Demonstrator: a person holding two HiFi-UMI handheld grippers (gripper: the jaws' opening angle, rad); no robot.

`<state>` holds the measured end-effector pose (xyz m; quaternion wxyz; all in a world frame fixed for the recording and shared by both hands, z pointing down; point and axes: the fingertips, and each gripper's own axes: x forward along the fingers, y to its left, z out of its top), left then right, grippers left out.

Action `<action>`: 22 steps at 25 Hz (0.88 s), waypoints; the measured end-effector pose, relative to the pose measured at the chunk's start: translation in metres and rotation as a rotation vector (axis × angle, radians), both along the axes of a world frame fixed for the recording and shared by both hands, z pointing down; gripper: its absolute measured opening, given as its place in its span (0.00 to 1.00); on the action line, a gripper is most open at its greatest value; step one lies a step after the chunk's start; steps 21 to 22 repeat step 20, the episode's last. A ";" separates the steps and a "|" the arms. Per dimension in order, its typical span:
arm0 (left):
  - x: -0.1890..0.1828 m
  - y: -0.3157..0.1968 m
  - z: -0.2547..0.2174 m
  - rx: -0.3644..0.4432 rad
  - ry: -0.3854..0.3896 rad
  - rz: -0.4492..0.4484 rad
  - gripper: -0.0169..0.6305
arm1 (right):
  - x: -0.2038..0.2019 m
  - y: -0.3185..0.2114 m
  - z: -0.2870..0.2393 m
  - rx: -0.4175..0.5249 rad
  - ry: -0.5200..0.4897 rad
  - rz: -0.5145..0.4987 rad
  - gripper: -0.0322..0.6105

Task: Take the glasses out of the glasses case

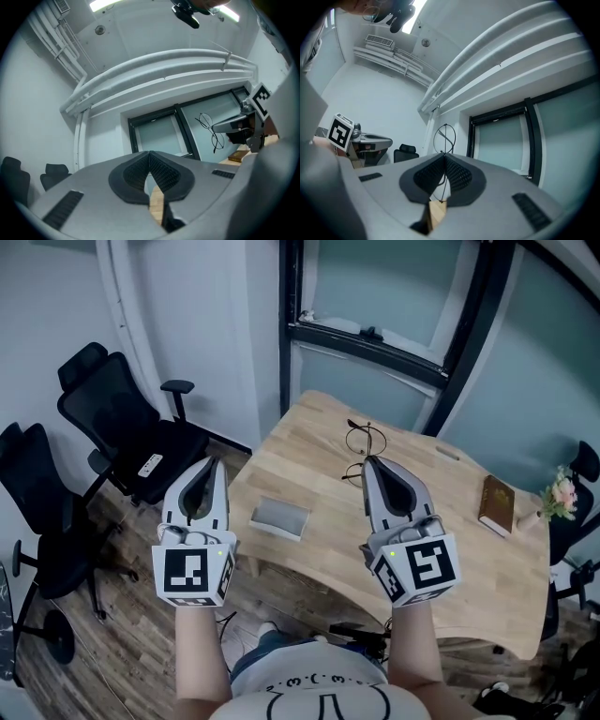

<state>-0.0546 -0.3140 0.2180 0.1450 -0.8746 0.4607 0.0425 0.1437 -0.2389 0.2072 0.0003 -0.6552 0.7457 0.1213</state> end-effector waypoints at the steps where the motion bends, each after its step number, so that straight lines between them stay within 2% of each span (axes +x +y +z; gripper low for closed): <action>1: 0.000 0.000 0.000 0.001 0.001 0.002 0.05 | 0.000 0.000 -0.001 0.003 0.000 0.002 0.07; 22: 0.004 -0.011 0.003 -0.011 0.026 0.024 0.05 | 0.001 -0.004 0.000 0.012 -0.008 0.015 0.07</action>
